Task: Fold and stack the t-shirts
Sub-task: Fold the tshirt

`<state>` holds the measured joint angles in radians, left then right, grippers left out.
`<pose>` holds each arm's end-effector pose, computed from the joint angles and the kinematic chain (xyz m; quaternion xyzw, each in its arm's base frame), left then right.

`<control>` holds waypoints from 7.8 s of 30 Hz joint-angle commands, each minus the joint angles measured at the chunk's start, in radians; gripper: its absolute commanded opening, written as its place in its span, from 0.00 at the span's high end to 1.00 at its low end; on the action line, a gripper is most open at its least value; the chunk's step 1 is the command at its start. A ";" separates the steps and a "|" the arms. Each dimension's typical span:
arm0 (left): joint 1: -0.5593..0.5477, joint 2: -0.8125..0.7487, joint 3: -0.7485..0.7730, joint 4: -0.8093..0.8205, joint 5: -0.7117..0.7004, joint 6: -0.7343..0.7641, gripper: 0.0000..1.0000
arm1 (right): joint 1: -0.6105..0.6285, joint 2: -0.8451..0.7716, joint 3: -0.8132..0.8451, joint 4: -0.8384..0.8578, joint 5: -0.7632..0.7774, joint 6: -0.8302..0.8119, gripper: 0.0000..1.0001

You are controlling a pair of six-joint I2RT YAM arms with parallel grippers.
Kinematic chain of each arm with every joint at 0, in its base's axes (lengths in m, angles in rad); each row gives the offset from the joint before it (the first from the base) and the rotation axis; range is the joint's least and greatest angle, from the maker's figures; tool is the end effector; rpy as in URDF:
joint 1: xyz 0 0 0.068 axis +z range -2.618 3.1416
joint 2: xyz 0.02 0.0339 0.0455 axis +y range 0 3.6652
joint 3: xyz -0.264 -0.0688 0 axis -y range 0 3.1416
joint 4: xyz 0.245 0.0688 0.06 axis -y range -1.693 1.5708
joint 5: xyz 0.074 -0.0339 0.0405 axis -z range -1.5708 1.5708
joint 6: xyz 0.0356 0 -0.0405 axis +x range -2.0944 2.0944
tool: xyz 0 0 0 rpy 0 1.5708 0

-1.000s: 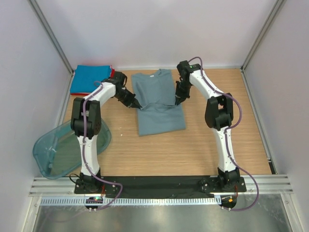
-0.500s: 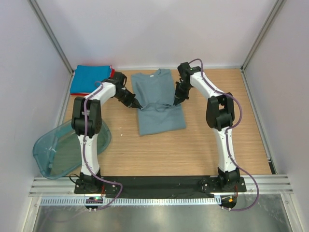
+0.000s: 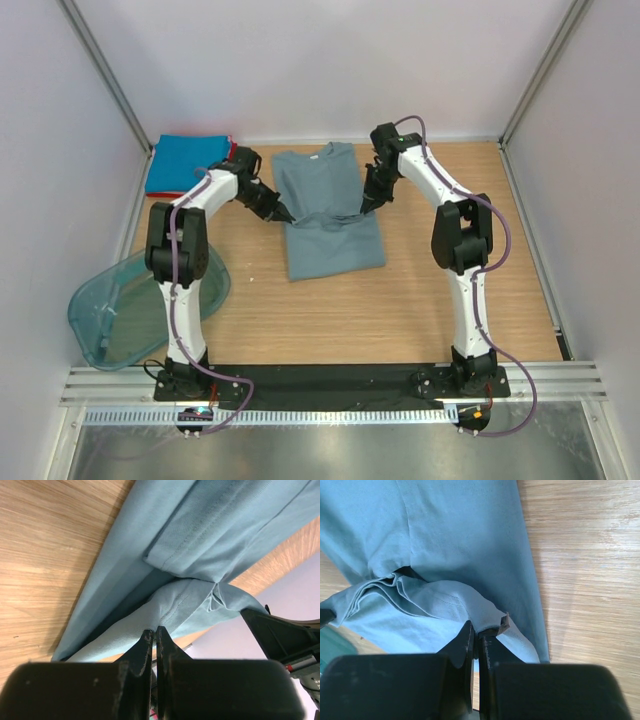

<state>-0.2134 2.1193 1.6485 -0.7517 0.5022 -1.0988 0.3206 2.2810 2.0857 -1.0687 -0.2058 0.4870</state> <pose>0.4255 -0.1097 0.1822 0.3698 -0.8805 0.2963 0.0163 0.4504 0.1572 0.2212 0.0661 0.9809 0.1531 0.0999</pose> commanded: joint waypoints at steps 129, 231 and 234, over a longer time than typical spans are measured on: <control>-0.083 -0.314 -0.291 -0.025 -0.154 0.352 0.69 | -0.103 -0.233 -0.565 0.305 -0.306 -0.174 0.48; -0.097 -0.259 -0.208 0.155 -0.223 0.235 0.76 | -0.009 -0.793 -1.043 0.329 -0.150 0.117 0.75; -0.083 -0.162 -0.089 0.176 -0.206 0.217 0.78 | -0.009 -0.782 -1.006 0.308 -0.150 0.105 0.75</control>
<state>-0.3084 1.8565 1.4872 -0.6235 0.3054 -0.8639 0.3058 1.5188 1.0317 -0.7143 -0.3439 0.6201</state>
